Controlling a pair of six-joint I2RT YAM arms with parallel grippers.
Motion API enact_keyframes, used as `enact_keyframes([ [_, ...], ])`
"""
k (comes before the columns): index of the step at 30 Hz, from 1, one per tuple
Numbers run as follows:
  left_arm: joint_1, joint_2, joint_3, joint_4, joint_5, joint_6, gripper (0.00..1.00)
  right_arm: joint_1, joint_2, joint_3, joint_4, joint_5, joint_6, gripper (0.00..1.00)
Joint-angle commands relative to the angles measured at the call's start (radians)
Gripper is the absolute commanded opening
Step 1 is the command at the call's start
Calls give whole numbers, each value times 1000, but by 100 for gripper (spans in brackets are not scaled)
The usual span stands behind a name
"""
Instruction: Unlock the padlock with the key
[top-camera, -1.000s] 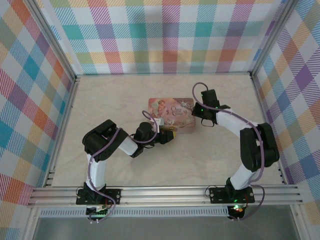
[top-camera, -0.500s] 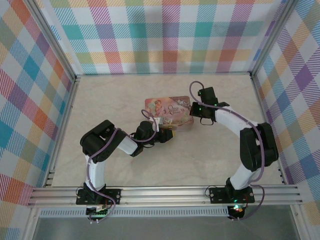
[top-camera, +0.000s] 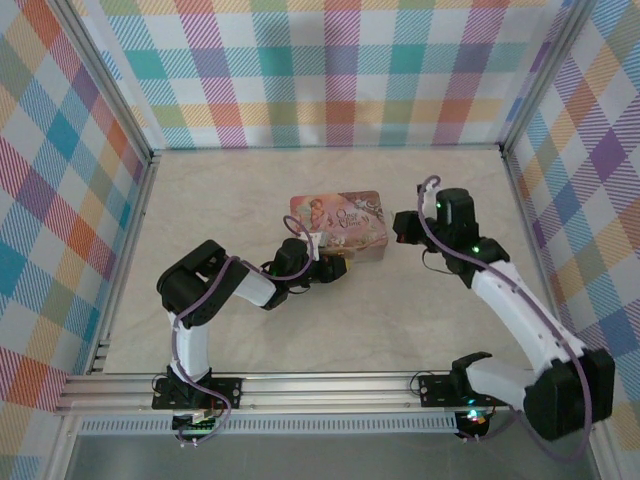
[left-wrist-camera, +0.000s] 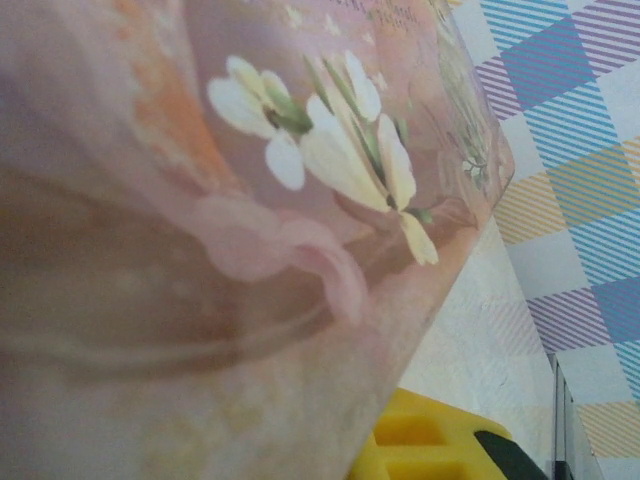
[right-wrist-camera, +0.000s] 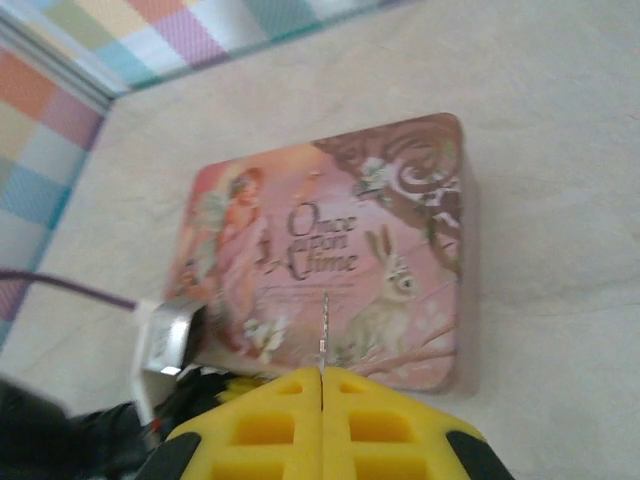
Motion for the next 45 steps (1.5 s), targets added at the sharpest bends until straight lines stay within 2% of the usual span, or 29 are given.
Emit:
enact_keyframes([
  [1, 12, 10, -7, -165, 65, -121, 16, 4, -110, -53, 60, -127, 13, 0],
  [8, 23, -3, 16, -198, 87, -130, 16, 3, -328, -166, 167, -285, 76, 0],
  [16, 35, -28, 45, -249, 120, -142, 16, 4, -463, -307, 322, -424, 205, 0],
  [24, 52, -47, 76, -288, 164, -171, 16, 3, -503, -437, 433, -440, 331, 0],
  [31, 61, -71, 99, -328, 186, -179, 16, 3, -488, -562, 552, -387, 441, 0],
  [45, 66, -85, 133, -384, 217, -207, 16, 16, -399, -647, 606, -324, 506, 0],
])
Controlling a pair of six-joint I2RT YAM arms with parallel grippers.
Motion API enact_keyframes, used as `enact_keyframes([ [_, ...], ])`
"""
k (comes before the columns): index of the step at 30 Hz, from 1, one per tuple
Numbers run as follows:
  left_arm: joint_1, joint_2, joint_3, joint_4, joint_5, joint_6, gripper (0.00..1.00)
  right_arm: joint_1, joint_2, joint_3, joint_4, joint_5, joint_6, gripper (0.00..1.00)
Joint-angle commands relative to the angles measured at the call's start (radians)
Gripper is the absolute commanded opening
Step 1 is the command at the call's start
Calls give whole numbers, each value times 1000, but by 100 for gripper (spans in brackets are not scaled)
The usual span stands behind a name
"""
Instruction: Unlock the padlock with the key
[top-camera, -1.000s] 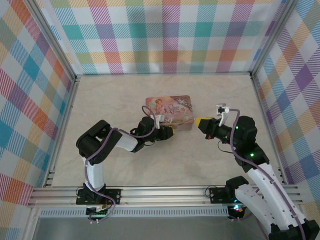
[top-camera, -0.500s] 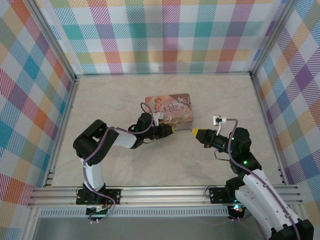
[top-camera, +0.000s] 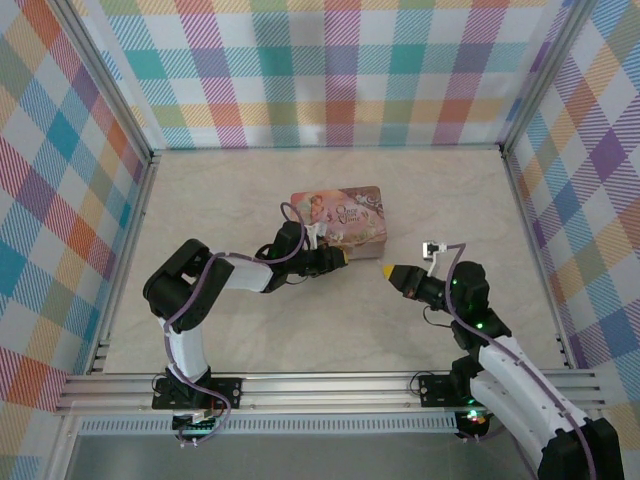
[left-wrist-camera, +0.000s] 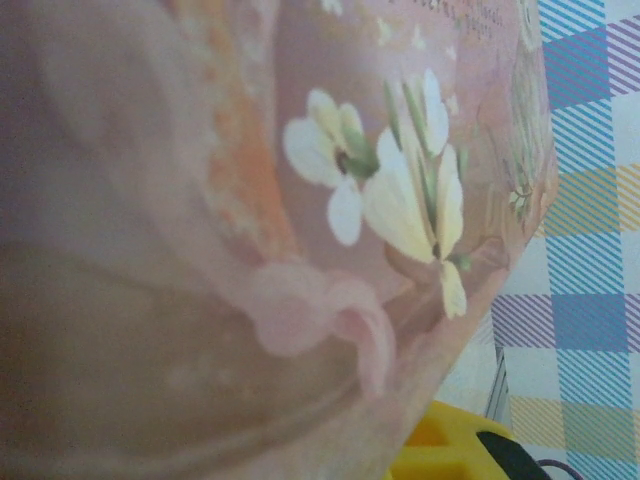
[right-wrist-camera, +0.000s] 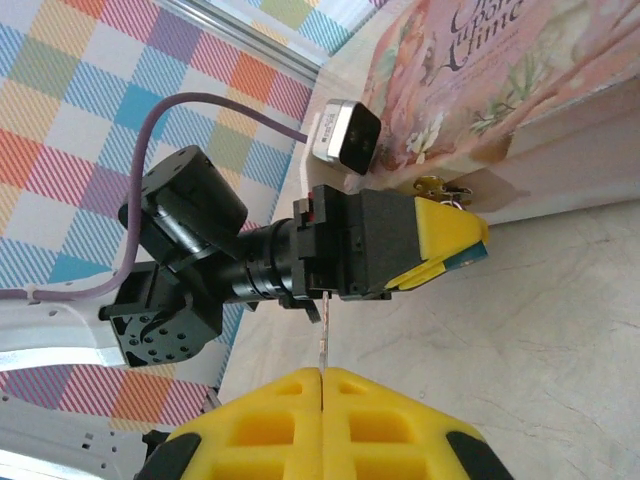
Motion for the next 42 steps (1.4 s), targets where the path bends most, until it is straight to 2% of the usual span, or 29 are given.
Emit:
enact_keyframes([
  [1, 11, -11, 14, -61, 94, -104, 16, 11, 24, -15, 89, 22, 36, 0],
  [9, 11, -36, 22, -54, 93, -128, 17, 40, 153, -21, 154, 57, 39, 0],
  [19, 13, -54, 38, -59, 100, -140, 16, 80, 383, -34, 353, 97, 71, 0],
  [30, 13, -50, 30, -15, 102, -172, 16, 136, 668, -35, 677, 124, 161, 0],
  [40, 13, -42, 13, 52, 101, -205, 16, 171, 998, -33, 1113, 110, 309, 0],
  [42, 13, -41, 10, 61, 100, -210, 16, 178, 1046, -20, 1142, 106, 326, 0],
])
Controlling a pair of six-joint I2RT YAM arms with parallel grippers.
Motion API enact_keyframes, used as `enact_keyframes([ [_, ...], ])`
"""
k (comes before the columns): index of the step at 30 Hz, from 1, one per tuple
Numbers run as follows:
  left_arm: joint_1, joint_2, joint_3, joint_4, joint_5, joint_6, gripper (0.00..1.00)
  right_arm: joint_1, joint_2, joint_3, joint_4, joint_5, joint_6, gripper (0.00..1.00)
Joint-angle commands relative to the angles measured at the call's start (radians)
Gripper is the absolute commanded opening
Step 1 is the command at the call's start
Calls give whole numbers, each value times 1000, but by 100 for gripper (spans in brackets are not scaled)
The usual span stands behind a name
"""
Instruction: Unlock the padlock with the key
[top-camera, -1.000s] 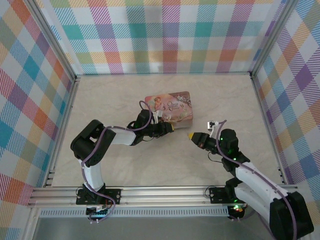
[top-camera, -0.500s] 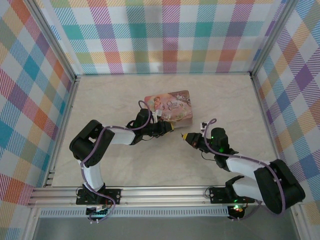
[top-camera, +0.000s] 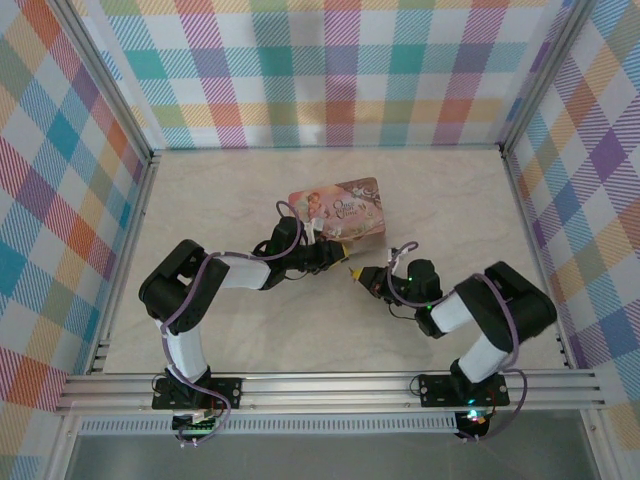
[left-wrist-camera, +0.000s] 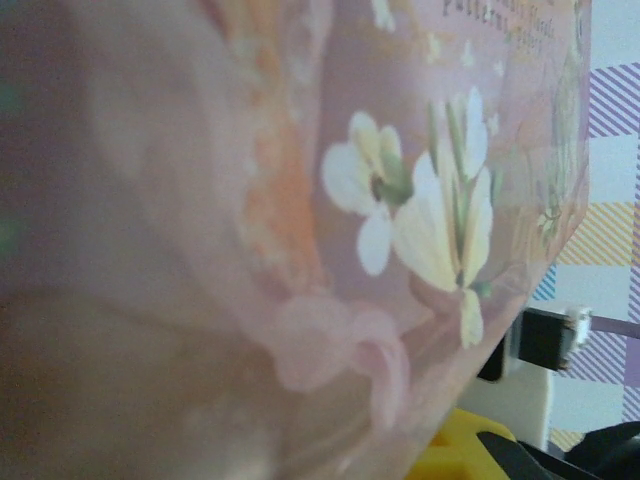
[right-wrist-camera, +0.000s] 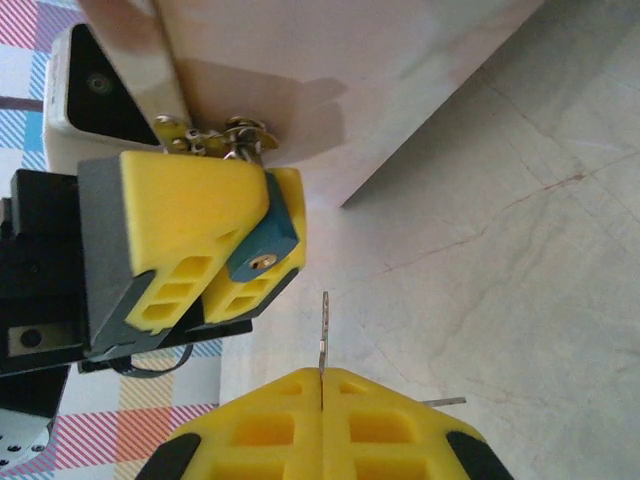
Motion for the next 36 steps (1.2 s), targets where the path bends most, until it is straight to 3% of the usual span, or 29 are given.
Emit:
enact_keyframes([
  [1, 2, -15, -7, 60, 66, -67, 16, 23, 57, 11, 183, -4, 50, 0],
  [36, 4, -13, -39, 137, 68, -104, 17, 35, -38, -20, 182, 60, 52, 0],
])
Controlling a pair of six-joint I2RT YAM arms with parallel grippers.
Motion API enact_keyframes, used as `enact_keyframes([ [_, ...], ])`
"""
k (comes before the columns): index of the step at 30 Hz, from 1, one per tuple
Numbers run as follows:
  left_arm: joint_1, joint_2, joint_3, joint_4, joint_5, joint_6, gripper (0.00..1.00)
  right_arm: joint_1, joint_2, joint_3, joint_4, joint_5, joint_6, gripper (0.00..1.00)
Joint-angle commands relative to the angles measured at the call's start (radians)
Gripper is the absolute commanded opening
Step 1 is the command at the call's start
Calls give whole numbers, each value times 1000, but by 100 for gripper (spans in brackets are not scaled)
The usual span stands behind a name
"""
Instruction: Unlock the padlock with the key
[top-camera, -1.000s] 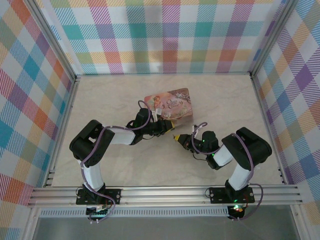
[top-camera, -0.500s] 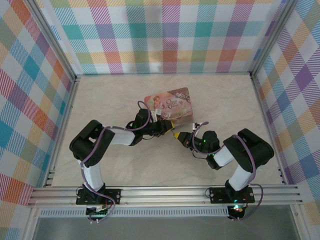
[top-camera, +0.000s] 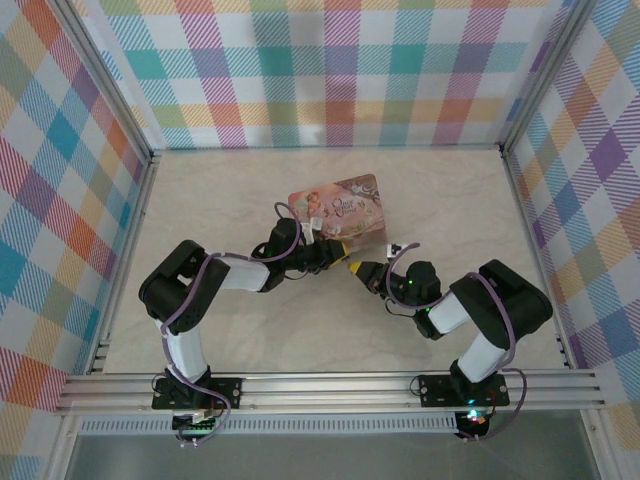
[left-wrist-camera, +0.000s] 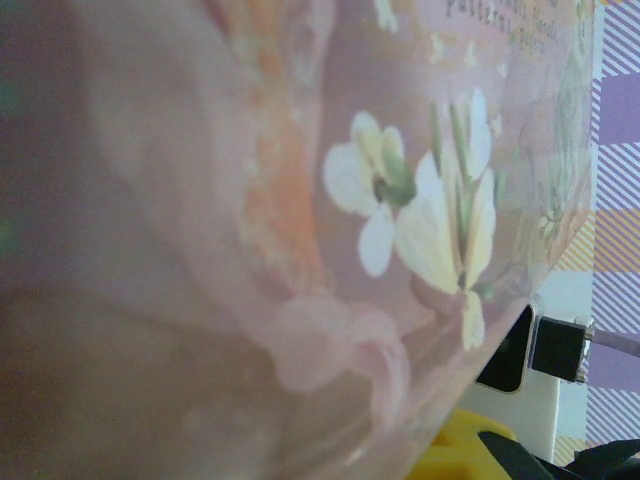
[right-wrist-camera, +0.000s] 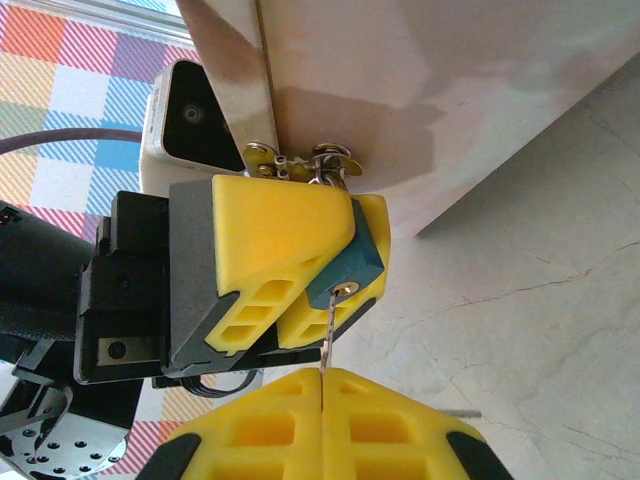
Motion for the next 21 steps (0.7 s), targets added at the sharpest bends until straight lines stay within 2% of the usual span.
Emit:
enact_keyframes([
  [1, 3, -13, -12, 48, 62, -47, 17, 5, -16, -15, 60, 16, 4, 0],
  [21, 3, -4, -17, 90, 71, -77, 17, 6, 5, 19, 60, 13, 4, 0],
])
